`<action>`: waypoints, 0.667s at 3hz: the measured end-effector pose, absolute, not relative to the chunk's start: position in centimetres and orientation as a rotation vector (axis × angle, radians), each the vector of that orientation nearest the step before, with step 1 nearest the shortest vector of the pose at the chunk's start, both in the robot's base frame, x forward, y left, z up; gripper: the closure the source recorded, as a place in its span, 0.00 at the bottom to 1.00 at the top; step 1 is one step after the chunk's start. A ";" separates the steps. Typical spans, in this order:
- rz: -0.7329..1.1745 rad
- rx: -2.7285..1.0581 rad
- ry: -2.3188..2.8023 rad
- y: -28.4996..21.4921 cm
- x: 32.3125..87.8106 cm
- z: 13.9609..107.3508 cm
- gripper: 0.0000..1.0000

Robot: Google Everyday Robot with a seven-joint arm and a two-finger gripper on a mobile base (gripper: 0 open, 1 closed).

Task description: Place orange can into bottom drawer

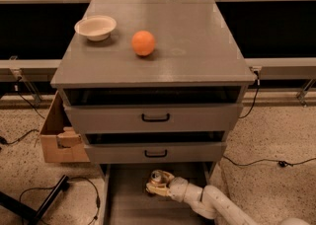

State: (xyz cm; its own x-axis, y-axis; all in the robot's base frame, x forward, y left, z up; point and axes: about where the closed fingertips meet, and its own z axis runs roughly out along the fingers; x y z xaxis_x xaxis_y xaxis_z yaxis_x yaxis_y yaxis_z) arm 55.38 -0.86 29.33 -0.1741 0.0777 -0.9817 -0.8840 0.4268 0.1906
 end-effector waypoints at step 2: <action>0.929 -0.915 1.461 5.2 55.7 23.6 1.00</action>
Offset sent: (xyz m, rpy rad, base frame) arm 0.0048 0.0790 -0.0797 -0.1728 -0.1519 0.0596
